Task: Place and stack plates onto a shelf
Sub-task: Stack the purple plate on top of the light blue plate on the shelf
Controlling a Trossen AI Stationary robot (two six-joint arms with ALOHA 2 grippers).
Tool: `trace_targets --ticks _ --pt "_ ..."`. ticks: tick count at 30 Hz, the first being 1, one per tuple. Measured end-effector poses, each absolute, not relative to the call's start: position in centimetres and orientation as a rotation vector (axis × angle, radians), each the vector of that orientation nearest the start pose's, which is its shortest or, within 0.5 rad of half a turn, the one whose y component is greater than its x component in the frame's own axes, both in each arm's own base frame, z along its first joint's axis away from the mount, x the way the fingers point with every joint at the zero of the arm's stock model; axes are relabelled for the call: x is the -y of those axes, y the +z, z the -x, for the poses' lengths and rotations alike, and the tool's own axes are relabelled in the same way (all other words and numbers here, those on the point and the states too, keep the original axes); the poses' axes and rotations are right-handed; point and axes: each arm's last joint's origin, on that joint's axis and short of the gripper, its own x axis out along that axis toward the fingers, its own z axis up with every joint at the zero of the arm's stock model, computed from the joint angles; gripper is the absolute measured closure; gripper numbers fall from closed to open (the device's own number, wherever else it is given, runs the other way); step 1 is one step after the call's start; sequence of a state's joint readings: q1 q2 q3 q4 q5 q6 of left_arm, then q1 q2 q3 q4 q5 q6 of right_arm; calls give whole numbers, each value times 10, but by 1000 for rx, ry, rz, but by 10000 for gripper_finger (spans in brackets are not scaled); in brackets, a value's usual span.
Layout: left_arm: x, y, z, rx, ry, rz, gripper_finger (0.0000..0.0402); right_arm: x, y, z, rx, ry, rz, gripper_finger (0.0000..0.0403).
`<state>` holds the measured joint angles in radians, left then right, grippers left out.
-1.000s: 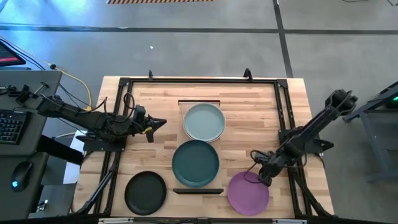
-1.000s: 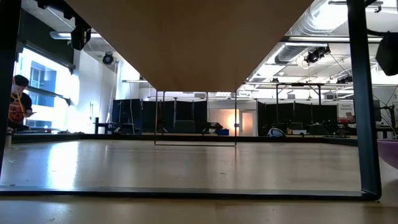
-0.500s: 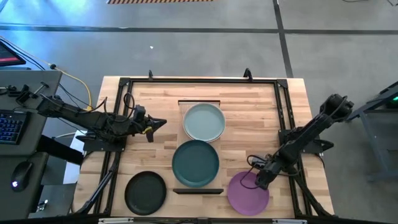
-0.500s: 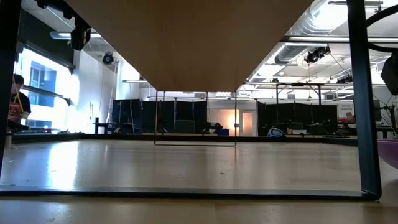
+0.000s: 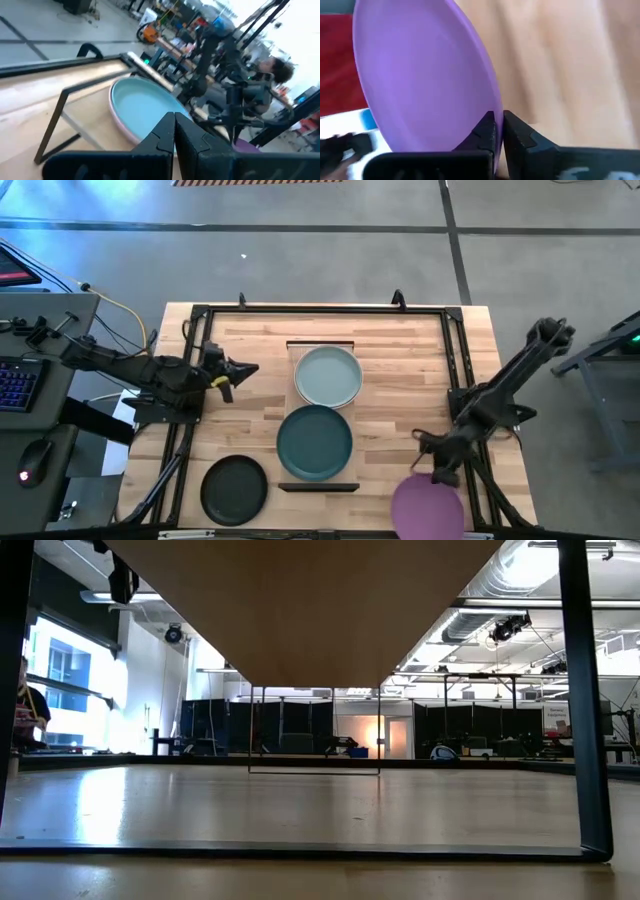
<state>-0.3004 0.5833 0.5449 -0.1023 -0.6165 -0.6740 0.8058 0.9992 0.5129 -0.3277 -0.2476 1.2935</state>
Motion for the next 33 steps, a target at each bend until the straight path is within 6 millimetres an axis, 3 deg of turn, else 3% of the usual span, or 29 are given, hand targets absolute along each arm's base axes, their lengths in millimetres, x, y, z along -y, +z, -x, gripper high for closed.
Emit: trace_targets --ticks 4,8,13,17,20,25,29,33 --pt "22 291 -128 21 347 603 401 -126 249 -119 -1094 433 -985 402" --pt "20 293 -125 44 378 589 401 -99 297 -127 -934 302 -931 403" --pt "20 292 -126 46 402 581 401 -54 347 -166 -719 5 -826 403" --pt "21 293 -129 49 401 570 401 -10 369 -207 -640 -129 -726 403" --pt "21 296 -130 70 386 557 401 28 367 -231 -677 -207 -669 403" --pt "22 299 -131 87 349 551 401 80 341 -262 -776 -258 -730 403" --pt "23 300 -131 87 302 559 401 99 325 -280 -833 -281 -753 403" --pt "24 300 -131 77 270 559 401 103 321 -291 -869 -267 -771 403"
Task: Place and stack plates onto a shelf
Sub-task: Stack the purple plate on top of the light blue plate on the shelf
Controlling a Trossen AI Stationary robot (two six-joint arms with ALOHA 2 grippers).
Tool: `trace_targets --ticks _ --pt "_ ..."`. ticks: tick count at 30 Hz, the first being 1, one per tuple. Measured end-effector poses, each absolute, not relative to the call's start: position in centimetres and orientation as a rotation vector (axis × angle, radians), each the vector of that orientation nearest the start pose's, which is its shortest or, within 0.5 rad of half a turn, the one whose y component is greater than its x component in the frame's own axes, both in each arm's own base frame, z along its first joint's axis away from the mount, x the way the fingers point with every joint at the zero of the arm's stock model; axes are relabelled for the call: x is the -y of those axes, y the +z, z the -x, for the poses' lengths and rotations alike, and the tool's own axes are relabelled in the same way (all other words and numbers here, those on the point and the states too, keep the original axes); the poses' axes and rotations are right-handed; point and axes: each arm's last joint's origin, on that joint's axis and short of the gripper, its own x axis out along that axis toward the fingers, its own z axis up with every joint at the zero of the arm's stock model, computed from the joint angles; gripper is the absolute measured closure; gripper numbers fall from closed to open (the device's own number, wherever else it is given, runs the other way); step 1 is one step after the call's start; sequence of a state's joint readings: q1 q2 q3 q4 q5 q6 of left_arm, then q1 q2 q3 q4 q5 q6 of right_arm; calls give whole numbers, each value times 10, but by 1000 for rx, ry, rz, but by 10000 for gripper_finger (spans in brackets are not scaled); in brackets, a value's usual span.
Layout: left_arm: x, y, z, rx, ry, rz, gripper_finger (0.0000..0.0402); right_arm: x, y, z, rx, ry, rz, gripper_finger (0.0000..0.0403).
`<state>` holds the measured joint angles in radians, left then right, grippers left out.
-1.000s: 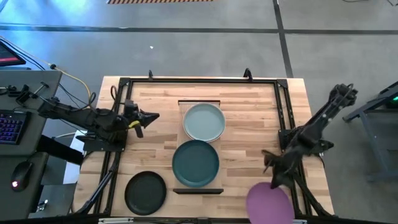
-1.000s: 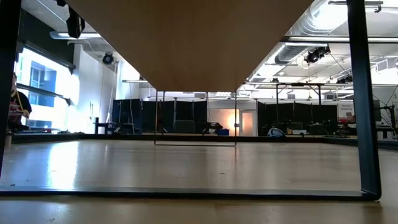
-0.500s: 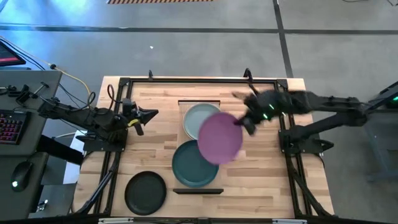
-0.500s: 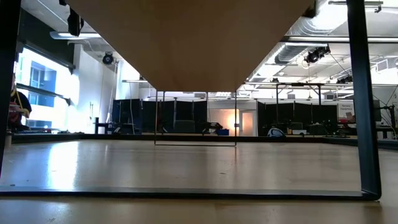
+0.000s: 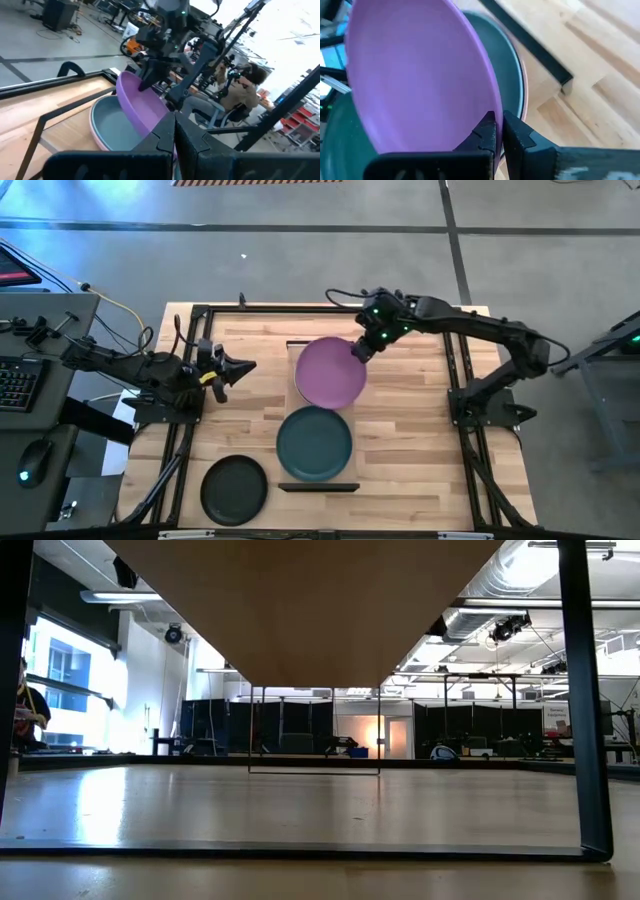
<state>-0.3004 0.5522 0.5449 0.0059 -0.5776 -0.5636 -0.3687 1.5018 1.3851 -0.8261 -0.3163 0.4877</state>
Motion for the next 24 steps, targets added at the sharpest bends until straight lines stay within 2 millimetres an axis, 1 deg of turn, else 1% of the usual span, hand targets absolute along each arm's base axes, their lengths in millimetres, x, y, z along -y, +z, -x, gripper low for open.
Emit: trace_targets --ticks 8,11,13,16,21,24 --pt "24 300 -131 69 266 515 401 105 305 -302 -945 -237 -824 402" --pt "24 300 -131 68 266 514 401 105 304 -303 -947 -240 -822 390" --pt "24 300 -131 68 266 506 401 106 305 -304 -928 -251 -809 368" --pt "24 300 -131 66 266 490 401 106 310 -302 -897 -264 -789 321" --pt "24 300 -131 63 287 443 402 105 325 -297 -805 -277 -746 241" --pt "23 300 -131 63 292 436 401 102 339 -289 -747 -266 -725 209"
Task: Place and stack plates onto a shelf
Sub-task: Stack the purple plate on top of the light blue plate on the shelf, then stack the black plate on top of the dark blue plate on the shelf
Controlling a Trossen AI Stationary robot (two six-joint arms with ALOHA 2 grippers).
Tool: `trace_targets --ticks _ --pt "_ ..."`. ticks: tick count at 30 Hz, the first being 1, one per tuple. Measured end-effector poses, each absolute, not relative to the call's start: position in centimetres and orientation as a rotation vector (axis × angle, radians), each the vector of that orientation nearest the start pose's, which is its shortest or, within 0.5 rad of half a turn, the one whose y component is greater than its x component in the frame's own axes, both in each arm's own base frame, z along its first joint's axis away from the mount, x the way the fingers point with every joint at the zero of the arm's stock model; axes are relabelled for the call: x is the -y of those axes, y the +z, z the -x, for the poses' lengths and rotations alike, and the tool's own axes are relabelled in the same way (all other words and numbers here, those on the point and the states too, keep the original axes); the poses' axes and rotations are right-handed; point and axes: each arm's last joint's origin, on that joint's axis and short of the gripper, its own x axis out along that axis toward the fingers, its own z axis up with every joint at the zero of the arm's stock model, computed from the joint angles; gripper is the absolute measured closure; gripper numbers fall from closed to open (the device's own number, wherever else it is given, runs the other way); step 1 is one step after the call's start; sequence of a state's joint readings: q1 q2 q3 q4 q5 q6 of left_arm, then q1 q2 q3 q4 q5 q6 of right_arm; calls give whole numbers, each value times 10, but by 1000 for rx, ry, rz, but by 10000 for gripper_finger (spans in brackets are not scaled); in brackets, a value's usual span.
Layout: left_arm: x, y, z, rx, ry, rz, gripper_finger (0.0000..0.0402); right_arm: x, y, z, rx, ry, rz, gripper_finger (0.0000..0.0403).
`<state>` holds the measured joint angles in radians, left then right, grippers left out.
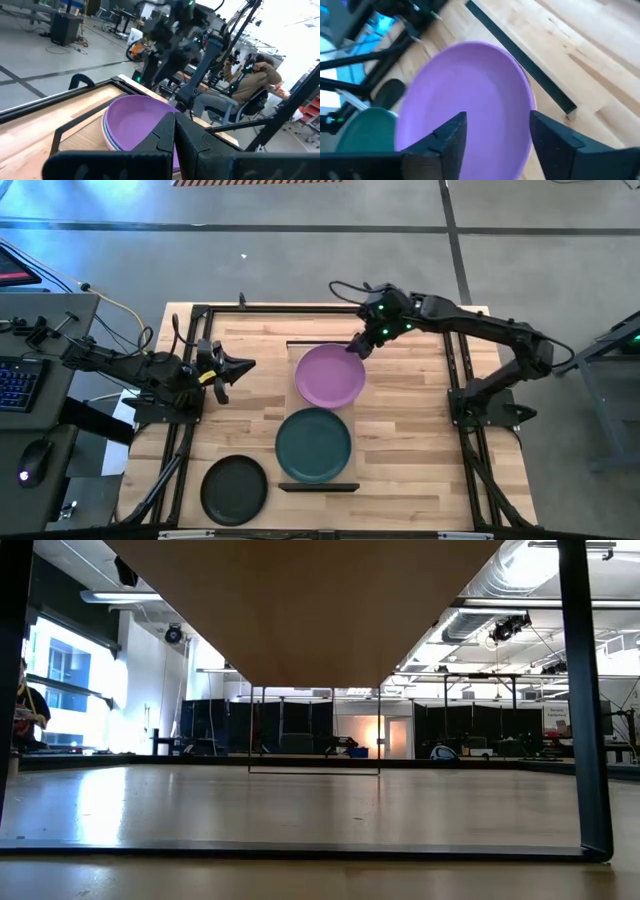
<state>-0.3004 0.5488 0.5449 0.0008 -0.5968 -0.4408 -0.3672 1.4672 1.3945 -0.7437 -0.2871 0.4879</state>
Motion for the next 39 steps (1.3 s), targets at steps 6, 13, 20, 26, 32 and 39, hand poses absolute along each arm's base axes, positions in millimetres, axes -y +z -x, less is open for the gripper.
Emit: trace_targets --ticks 6,13,20,26,32,39 --pt "26 306 -127 -43 267 408 401 68 353 -260 -716 -230 -579 192" --pt "59 315 -135 -575 126 444 402 22 322 -194 -647 -290 -700 192" --pt "113 264 -124 -1057 68 406 397 -3 307 -161 -465 -335 -800 192" --pt "132 216 -123 -1183 87 349 351 -11 310 -165 -386 -319 -793 192" --pt "135 194 -126 -1190 43 430 276 -20 308 -182 -380 -269 -764 192" --pt "132 181 -125 -1224 8 319 214 -25 297 -197 -440 -267 -742 192"
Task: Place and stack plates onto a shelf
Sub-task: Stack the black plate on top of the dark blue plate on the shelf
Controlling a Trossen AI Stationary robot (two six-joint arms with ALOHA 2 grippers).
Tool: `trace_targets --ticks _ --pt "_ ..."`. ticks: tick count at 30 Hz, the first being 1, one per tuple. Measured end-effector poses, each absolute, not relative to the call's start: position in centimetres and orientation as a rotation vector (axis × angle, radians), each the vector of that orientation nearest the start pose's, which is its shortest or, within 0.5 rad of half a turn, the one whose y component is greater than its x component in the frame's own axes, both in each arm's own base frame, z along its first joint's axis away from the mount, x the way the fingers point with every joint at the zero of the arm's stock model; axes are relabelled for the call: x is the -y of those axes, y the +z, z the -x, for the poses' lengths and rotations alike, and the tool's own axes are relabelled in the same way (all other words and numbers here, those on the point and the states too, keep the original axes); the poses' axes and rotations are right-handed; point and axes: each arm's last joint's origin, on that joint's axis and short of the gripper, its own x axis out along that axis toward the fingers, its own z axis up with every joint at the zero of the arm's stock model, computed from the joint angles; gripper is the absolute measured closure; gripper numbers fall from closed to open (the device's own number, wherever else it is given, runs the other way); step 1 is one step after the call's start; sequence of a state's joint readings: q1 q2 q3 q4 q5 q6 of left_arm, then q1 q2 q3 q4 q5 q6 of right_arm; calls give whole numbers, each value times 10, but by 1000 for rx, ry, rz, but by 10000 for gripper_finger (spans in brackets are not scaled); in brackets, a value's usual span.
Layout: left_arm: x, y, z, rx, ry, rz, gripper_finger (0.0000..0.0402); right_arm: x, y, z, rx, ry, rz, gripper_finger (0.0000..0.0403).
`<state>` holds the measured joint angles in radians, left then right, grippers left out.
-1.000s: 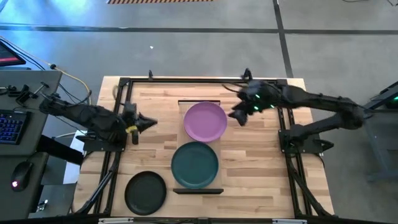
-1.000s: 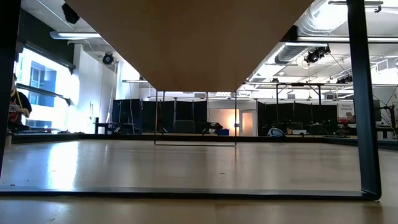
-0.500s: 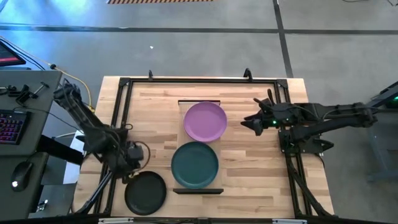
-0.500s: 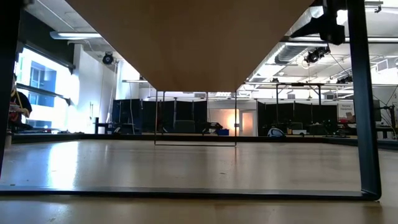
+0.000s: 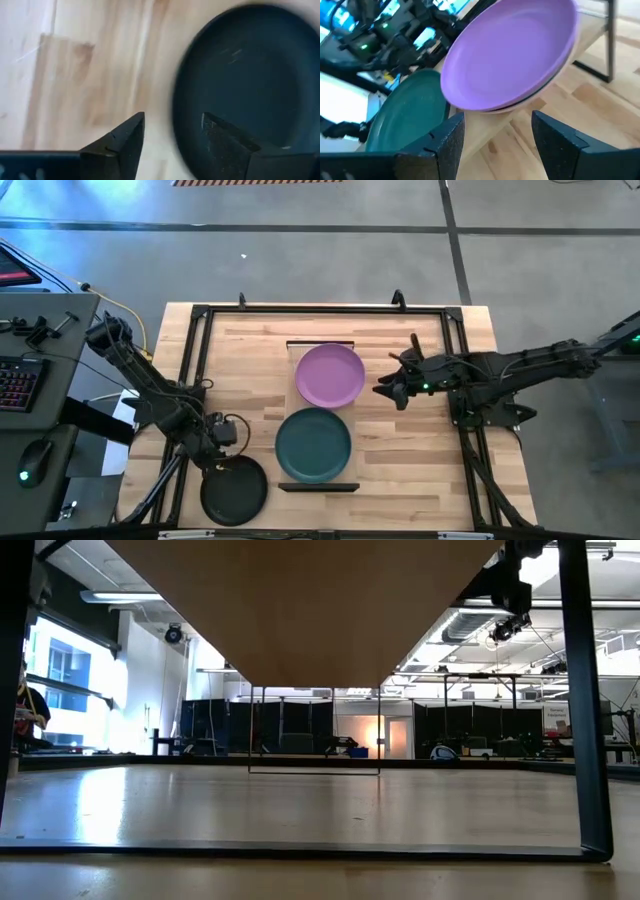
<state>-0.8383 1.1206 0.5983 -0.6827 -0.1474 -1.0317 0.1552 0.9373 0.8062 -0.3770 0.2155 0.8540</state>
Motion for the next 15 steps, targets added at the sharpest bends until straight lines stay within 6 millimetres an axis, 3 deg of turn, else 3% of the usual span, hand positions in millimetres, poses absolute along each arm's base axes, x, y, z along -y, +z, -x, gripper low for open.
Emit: trace_targets --ticks 6,15 --pt "128 159 -126 -1284 16 318 200 -44 298 -206 -408 -170 -662 192" --pt "133 156 -130 -1288 -47 309 200 -60 301 -203 -362 -182 -628 192"
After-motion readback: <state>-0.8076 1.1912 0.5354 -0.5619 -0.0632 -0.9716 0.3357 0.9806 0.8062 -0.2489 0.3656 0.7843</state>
